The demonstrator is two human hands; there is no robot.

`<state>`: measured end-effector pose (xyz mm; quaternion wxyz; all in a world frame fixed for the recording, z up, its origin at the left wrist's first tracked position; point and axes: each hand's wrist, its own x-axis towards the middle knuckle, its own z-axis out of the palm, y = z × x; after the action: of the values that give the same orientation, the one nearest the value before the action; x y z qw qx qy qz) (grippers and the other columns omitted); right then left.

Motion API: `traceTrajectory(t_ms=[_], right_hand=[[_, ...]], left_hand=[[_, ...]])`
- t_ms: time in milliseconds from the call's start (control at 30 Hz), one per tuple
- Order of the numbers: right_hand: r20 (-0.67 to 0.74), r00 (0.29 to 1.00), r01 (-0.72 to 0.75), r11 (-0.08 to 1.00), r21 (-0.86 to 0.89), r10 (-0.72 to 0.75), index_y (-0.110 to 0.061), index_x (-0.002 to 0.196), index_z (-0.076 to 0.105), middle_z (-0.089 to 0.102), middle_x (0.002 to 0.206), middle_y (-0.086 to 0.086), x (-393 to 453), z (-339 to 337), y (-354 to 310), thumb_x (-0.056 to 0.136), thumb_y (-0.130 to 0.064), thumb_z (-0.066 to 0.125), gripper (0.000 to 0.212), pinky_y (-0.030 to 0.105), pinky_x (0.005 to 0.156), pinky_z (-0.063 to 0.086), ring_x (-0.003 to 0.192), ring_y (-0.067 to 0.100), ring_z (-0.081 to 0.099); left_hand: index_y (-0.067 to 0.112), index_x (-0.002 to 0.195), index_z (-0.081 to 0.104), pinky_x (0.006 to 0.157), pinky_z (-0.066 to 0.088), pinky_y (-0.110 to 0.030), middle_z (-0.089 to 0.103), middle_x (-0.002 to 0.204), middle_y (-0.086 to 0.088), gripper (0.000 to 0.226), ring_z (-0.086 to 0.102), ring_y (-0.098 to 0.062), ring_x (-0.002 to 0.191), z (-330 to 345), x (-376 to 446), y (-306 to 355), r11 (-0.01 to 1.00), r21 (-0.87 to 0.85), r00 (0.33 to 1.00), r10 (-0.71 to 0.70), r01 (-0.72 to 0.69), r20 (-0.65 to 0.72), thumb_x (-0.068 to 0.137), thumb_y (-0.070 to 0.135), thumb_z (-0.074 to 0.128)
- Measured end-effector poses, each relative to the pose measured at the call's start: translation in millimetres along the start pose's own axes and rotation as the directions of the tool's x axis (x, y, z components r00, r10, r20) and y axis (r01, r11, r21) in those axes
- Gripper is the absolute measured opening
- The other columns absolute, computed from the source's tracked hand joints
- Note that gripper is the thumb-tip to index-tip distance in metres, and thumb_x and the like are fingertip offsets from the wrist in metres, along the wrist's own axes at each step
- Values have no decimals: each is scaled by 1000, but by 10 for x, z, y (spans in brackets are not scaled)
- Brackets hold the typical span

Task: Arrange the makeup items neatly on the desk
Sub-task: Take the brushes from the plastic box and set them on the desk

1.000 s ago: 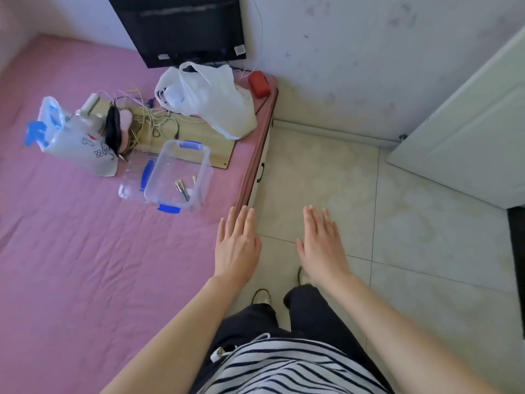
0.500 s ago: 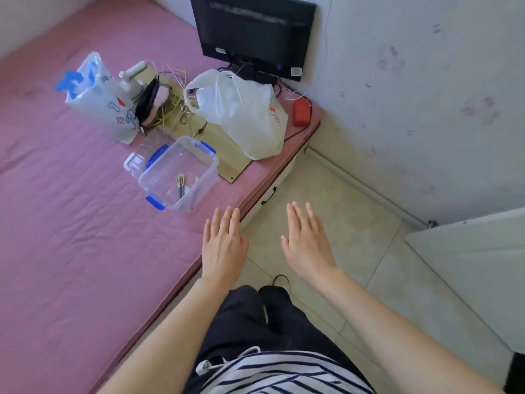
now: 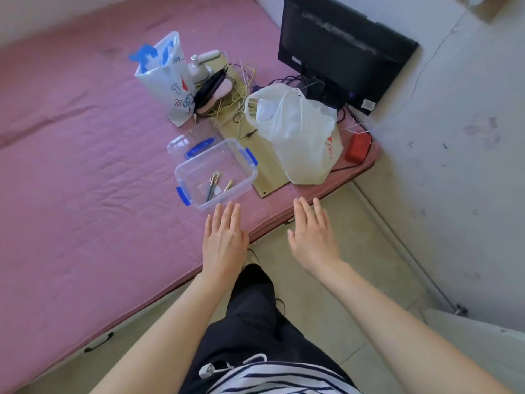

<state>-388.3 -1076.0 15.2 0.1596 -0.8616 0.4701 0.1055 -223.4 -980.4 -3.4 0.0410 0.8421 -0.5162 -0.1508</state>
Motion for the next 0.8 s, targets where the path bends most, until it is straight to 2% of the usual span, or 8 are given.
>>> traceTrajectory(t_ms=[200, 533, 800], right_hand=[[20, 997, 69, 998, -16, -69, -8, 152, 1, 3, 161, 7, 709, -229, -263, 100, -34, 34, 67, 43, 120, 3, 147, 30, -6], [38, 980, 195, 980, -41, -194, -8, 152, 5, 7, 160, 9, 1598, -441, -740, 99, -31, 38, 66, 45, 120, 9, 147, 32, -4], [86, 947, 315, 945, -83, -308, -6, 151, 8, 12, 159, 12, 2126, -399, -943, 98, -27, 42, 66, 47, 119, 8, 146, 35, 0]], left_hand=[[10, 150, 24, 119, 14, -44, 25, 157, -7, 60, 12, -27, 147, -177, 538, -270, 997, -40, 997, -69, 67, -32, 95, 18, 46], [11, 150, 23, 119, 14, -41, 24, 157, -5, 57, 9, -26, 147, -327, 1132, -738, 982, -74, 985, -175, 175, 1, 98, 21, 42], [9, 147, 32, 117, 18, -43, 31, 154, -7, 53, 17, -29, 146, -311, 1483, -939, 963, -94, 967, -255, 252, -21, 97, 19, 46]])
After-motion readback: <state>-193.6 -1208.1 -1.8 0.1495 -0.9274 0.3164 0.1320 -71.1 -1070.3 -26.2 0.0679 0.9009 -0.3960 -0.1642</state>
